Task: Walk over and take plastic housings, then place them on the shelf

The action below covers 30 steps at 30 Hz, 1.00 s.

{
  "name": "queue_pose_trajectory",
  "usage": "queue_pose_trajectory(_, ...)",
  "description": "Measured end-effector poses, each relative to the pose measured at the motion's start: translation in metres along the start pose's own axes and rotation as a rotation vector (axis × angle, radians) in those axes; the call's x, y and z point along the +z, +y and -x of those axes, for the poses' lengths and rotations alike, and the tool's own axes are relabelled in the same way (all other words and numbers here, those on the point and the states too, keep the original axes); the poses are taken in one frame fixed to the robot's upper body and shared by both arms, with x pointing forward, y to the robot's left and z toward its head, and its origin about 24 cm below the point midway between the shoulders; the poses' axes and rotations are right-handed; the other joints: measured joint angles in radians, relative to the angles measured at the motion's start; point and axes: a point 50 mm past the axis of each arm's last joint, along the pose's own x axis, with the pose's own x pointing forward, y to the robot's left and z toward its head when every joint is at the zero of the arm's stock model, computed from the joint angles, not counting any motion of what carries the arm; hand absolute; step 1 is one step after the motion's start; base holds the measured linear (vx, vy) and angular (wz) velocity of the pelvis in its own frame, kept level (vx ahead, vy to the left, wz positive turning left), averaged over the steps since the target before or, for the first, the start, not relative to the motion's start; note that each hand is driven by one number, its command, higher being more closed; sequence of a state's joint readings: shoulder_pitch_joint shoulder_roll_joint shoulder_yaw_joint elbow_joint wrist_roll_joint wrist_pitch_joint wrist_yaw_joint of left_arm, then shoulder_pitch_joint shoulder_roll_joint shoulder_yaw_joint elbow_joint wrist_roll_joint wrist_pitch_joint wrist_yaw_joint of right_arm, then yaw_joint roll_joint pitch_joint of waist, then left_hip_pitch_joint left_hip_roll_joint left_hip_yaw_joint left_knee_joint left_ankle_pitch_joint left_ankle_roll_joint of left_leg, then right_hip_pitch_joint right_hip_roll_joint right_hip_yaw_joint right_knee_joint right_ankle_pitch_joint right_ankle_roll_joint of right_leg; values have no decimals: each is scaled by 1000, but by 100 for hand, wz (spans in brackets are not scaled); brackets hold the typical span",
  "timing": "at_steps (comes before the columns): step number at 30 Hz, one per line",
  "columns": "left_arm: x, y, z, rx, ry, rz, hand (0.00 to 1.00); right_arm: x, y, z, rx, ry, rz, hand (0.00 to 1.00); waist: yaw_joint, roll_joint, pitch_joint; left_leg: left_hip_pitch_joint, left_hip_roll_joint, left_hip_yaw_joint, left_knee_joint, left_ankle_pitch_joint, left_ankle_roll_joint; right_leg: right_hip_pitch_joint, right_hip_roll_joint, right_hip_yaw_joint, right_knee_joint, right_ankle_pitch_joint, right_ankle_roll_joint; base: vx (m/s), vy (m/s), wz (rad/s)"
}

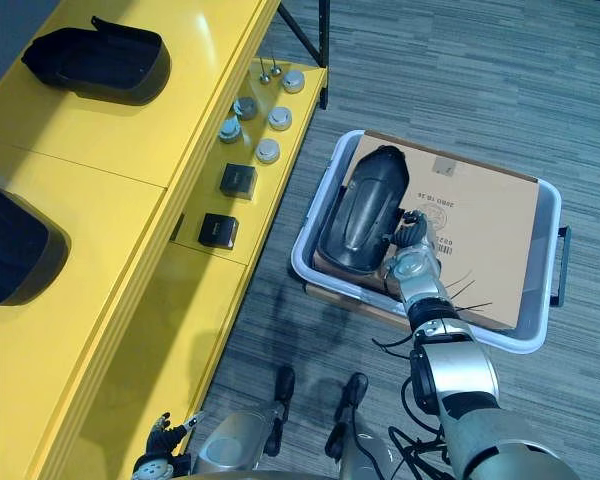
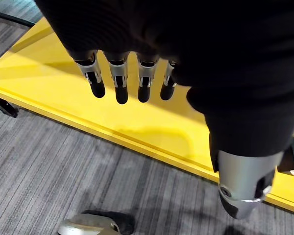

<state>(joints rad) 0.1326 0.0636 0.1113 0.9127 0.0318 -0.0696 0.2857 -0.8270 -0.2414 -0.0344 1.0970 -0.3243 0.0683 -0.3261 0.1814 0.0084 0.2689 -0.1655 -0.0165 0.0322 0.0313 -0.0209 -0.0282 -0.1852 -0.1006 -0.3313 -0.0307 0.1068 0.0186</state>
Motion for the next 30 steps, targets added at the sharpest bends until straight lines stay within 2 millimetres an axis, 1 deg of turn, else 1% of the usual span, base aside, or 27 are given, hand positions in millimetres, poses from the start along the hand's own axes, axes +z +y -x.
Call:
queue_pose_trajectory(3, 0, 0, 0, 1, 4, -2, 0, 0, 0, 0, 2, 0, 1, 100, 0, -2, 1, 36, 1, 1, -17, 0, 0, 29, 3, 2, -9, 2, 1, -1, 9, -1)
queue_pose_trajectory(6, 0, 1, -1, 3, 6, -3, 0, -1, -1, 0, -4, 7, 0, 100, -2, -10, 0, 56, 0, 5, -28, 0, 0, 45, 4, 6, -15, 3, 2, -1, 38, -3)
queue_pose_trajectory(10, 1, 2, -1, 5, 12, -7, 0, -3, -8, 8, -49, -66, 0, 100, -5, -16, -3, 76, -1, 25, -33, 0, 0, 63, 4, 18, -25, 6, 6, 13, 35, -9)
queue_pose_trajectory(13, 6, 1, -2, 5, -7, 1, 0, -6, -22, 18, -129, -120, -39, 100, -26, -17, -3, 92, -4, 27, -32, 0, 0, 77, 2, 26, -27, 6, 7, 19, 36, -7)
queue_pose_trajectory(15, 20, -1, -1, 2, -65, 13, 0, -13, -41, 29, -235, -152, -72, 100, -43, -20, -10, 102, -5, 27, -32, 0, 0, 87, 1, 28, -29, 6, 7, 8, 39, -2)
queue_pose_trajectory(16, 24, -2, -1, -1, -87, 16, 0, -14, -45, 32, -261, -160, -78, 100, -48, -22, -15, 102, -5, 27, -31, 0, 0, 88, 1, 28, -31, 7, 8, 0, 0, 0)
queue_pose_trajectory(18, 47, -9, 3, -30, -190, 16, 0, -17, -57, 45, -343, -191, -119, 100, -61, -32, -43, 100, -3, 29, -31, -1, 1, 90, 4, 31, -45, 9, 10, -10, 13, -4)
queue_pose_trajectory(19, 54, -13, 5, -44, -222, 15, 0, -18, -60, 49, -364, -198, -127, 100, -62, -33, -50, 100, -1, 29, -30, -3, 5, 91, 7, 31, -46, 9, 10, -9, -1, -9)
queue_pose_trajectory(20, 69, -20, 10, -70, -293, 21, 0, -20, -63, 56, -400, -210, -146, 100, -62, -33, -66, 100, 4, 29, -24, -12, 18, 92, 13, 33, -47, 9, 10, -3, -3, -8)
queue_pose_trajectory(21, 77, -25, 13, -88, -330, 28, 0, -20, -64, 59, -414, -213, -157, 100, -62, -34, -73, 100, 6, 30, -20, -14, 20, 93, 14, 34, -47, 9, 10, -9, -1, -9)
queue_pose_trajectory(23, 107, -44, 29, -159, -468, 51, 0, -18, -63, 67, -445, -236, -190, 100, -64, -32, -92, 100, 10, 32, -15, -14, 20, 94, 18, 36, -47, 9, 10, -17, 0, -5)
queue_pose_trajectory(24, 114, -48, 32, -175, -502, 58, 0, -18, -62, 68, -446, -242, -196, 100, -64, -31, -95, 100, 12, 32, -14, -14, 20, 94, 19, 36, -47, 9, 9, 0, 0, 0)
queue_pose_trajectory(26, 139, -54, 44, -209, -613, 81, 0, -14, -59, 71, -434, -262, -208, 100, -63, -30, -100, 102, 18, 34, -12, -14, 20, 95, 26, 38, -45, 9, 6, -34, -6, -4)
queue_pose_trajectory(27, 144, -54, 46, -210, -633, 86, 0, -13, -57, 72, -427, -270, -208, 0, -64, -30, -100, 102, 20, 35, -11, -14, 20, 95, 27, 39, -45, 8, 4, -38, -7, -8)
queue_pose_trajectory(28, 149, -54, 49, -209, -659, 94, 0, -12, -54, 73, -408, -280, -206, 0, -64, -28, -102, 104, 22, 39, -7, -14, 20, 96, 29, 42, -44, 9, 2, -30, -3, -9)
queue_pose_trajectory(30, 153, -54, 49, -207, -670, 95, 0, -12, -50, 73, -384, -280, -205, 0, -62, -27, -109, 104, 25, 44, -3, -14, 20, 96, 31, 46, -44, 10, -1, -22, 6, -8)
